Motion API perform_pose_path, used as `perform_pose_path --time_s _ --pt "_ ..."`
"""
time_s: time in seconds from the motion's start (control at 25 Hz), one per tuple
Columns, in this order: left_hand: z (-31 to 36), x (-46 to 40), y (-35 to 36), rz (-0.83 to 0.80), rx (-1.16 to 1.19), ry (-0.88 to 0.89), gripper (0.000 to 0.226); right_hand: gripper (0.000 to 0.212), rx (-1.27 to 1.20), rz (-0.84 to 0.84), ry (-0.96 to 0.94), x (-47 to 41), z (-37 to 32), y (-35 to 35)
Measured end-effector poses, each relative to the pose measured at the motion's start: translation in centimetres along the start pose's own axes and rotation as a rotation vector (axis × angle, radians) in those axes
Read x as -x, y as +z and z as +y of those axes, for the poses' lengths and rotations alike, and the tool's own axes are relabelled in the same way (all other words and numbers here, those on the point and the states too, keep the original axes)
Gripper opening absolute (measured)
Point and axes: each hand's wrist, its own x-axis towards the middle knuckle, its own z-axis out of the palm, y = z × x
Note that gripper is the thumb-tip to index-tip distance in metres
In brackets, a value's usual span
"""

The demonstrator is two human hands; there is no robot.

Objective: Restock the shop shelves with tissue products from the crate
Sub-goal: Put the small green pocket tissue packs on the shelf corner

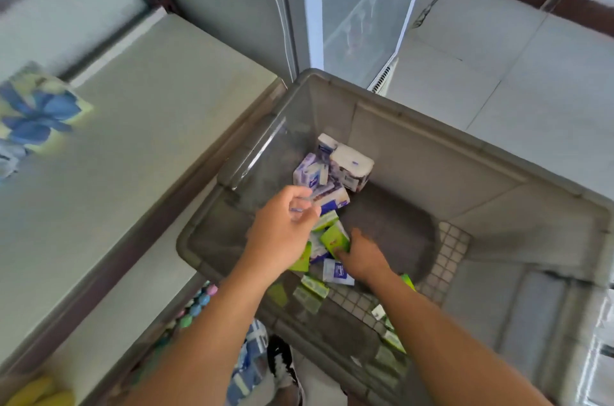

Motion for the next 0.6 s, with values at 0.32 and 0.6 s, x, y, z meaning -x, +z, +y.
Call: perform_pose_path --time_s 0.32,0.6 --pt "-1.8 -1.3 1.2 -0.126 -0.001 -0.139 0.024 0.036 -0.18 0.18 0.168 0.1 1.1 1.1" --pt "-0.6 -1.2 3.5 -0.274 0.035 -0.265 0.048 0.009 -0.906 0.002 -0.052 7.0 -1.6 -4.9"
